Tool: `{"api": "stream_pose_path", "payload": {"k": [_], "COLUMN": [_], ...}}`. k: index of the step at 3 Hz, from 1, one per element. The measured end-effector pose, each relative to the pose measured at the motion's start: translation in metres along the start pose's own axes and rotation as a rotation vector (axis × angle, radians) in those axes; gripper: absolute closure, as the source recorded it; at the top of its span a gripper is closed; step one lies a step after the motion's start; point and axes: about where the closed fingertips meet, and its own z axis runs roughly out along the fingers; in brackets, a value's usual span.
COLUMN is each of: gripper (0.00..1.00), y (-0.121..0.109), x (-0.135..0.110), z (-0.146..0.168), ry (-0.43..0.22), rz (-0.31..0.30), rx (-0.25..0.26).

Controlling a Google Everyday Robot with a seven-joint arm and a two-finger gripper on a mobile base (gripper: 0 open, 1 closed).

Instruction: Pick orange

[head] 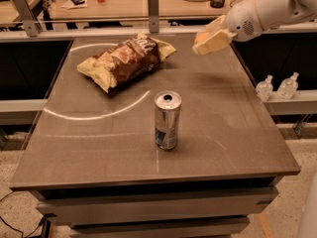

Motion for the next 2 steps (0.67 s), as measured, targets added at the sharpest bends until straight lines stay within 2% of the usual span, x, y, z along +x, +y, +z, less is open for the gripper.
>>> {"api": "stream_pose_path", "payload": {"k": [1, 2], "gripper": [1.00, 1.00], "y": [0.0027, 0.0053], "x": [-0.0246, -0.0276], "z": [-0.0251, -0.0208], "ry": [-0.180, -0.179], "rz": [0.015, 0.015], "rx": [-0.013, -0.024]}}
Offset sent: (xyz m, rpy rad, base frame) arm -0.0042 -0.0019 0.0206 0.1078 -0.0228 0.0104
